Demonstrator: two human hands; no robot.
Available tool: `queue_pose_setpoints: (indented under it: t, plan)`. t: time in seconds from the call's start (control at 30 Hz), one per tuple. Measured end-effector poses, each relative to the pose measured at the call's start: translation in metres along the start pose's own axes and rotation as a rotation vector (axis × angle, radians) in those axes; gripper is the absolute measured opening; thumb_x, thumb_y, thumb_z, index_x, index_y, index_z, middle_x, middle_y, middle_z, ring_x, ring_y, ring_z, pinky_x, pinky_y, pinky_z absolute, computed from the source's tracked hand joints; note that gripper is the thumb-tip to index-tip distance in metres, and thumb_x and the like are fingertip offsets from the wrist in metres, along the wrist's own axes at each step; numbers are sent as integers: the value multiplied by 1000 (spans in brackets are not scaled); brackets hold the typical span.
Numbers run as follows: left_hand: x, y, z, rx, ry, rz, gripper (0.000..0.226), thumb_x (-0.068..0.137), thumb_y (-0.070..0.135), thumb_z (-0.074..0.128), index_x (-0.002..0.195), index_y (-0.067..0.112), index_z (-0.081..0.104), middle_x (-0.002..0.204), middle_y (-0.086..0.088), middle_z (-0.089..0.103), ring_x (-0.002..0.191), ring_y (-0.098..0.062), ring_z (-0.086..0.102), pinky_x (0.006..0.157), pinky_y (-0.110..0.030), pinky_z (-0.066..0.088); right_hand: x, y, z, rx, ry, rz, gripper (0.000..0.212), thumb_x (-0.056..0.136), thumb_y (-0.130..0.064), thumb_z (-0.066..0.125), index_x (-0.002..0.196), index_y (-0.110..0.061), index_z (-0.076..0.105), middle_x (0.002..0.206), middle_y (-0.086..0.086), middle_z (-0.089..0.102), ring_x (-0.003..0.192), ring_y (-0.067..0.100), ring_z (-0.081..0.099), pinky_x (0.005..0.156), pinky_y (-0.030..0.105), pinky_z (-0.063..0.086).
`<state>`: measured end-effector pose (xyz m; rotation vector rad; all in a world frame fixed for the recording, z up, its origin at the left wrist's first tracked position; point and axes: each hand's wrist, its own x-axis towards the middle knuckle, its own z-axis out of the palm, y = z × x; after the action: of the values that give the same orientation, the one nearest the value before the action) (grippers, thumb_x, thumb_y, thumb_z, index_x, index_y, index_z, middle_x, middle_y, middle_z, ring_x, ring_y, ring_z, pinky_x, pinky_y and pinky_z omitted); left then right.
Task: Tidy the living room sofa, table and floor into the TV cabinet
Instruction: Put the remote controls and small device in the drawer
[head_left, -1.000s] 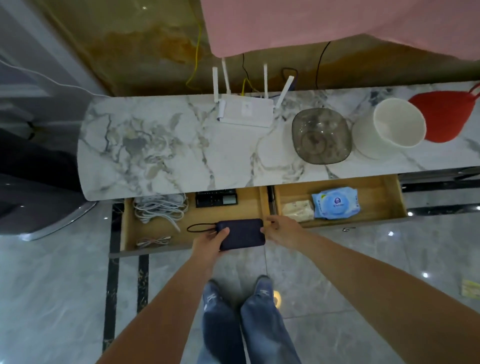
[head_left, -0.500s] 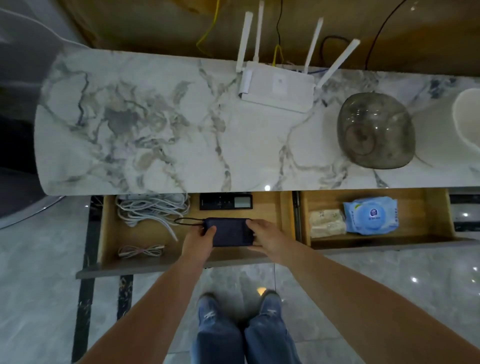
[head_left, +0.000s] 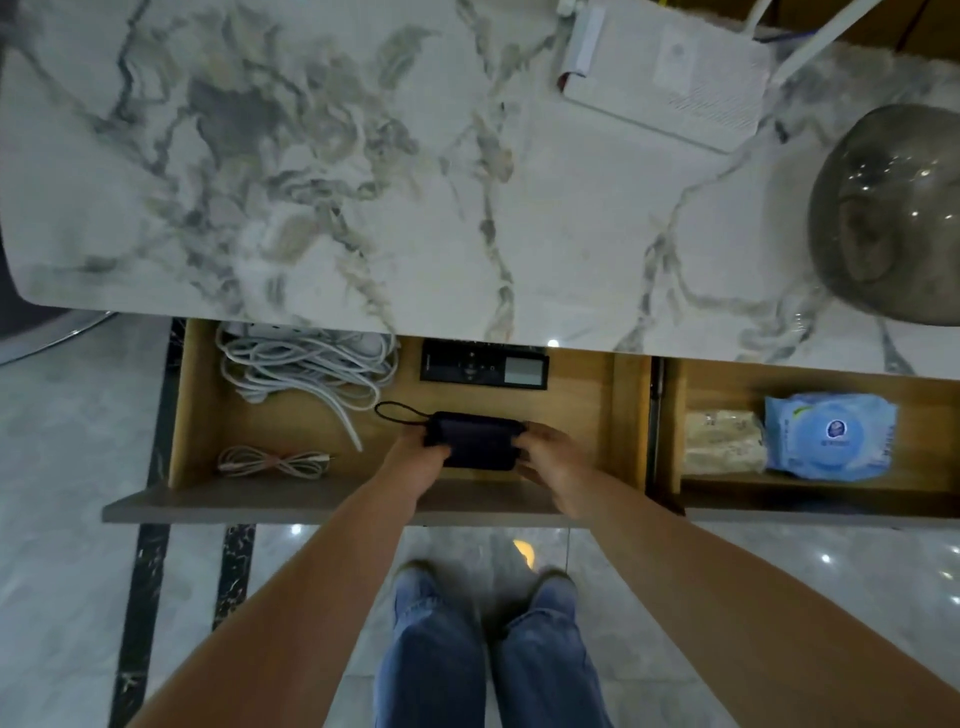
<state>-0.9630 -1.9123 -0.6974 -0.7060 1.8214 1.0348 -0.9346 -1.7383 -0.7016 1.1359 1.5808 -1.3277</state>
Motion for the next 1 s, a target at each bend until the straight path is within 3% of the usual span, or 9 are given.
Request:
queue_pose_setpoints:
  t: [0.13, 0.27, 0.4, 0.47, 0.57, 0.73, 0.83, 0.9, 1.0]
  plan:
    - [-2, 5, -5, 359, -112, -53, 14, 97, 16, 50, 105, 9, 59, 94, -9, 59, 82, -22, 54, 65, -30, 39, -3, 1, 0, -50, -12, -6, 33, 94, -16, 59, 126, -22, 65, 135, 4, 60, 125, 25, 54, 113, 42, 38]
    - [-1, -1, -6, 705, -58, -16, 33, 97, 25, 43, 116, 3, 60, 100, -10, 58, 96, -26, 60, 74, -33, 45, -10, -2, 6, -396, -18, -162, 46, 97, -24, 53, 143, -27, 49, 145, 5, 44, 127, 24, 48, 111, 35, 37]
    - [-9, -2, -6, 657, 163, 117, 44, 96, 21, 48, 137, 8, 39, 137, -16, 40, 121, -34, 52, 90, -42, 49, -12, -4, 5, -507, 19, -284, 58, 99, -16, 48, 153, -29, 31, 160, 0, 18, 142, 23, 32, 109, 26, 30]
    - [-7, -4, -4, 637, 90, 184, 51, 97, 20, 48, 145, 11, 35, 146, -13, 35, 127, -33, 47, 98, -42, 46, -12, -6, 6, -618, -33, -310, 63, 100, -13, 46, 156, -31, 23, 165, -5, 11, 148, 20, 22, 115, 26, 25]
    - [0, -9, -2, 612, -55, 204, 54, 97, 19, 49, 149, 13, 34, 149, -12, 40, 131, -30, 45, 103, -38, 44, -11, -5, 6, -779, -83, -303, 64, 100, -13, 45, 157, -26, 19, 163, 3, 21, 145, 24, 28, 117, 31, 27]
    - [-3, -14, -4, 538, -96, 205, 54, 96, 18, 48, 149, 25, 38, 141, -8, 52, 118, -27, 56, 90, -31, 48, -18, 2, 0, -844, -98, -305, 65, 98, -7, 44, 156, -24, 22, 161, 2, 21, 143, 24, 30, 115, 29, 26]
    - [-21, -16, -4, 449, 17, 252, 44, 95, 22, 51, 139, 28, 50, 128, -3, 60, 110, -23, 60, 90, -35, 51, -35, 13, -3, -743, 27, -419, 55, 95, -4, 47, 146, -22, 42, 148, 3, 41, 131, 20, 45, 110, 29, 37]
    - [-43, -17, 0, 310, 210, 421, 27, 93, 16, 55, 116, 26, 64, 108, 2, 65, 95, -17, 63, 83, -36, 55, -54, 23, 1, -522, 172, -555, 40, 92, 1, 50, 124, -19, 61, 124, 1, 58, 108, 12, 57, 97, 26, 47]
    - [-90, -23, 7, 47, 382, 565, 15, 89, 9, 56, 82, 19, 65, 74, 9, 61, 68, -6, 57, 63, -19, 46, -92, 41, 13, -228, 266, -592, 26, 89, 5, 53, 86, -17, 66, 84, -4, 65, 78, 8, 60, 72, 14, 49]
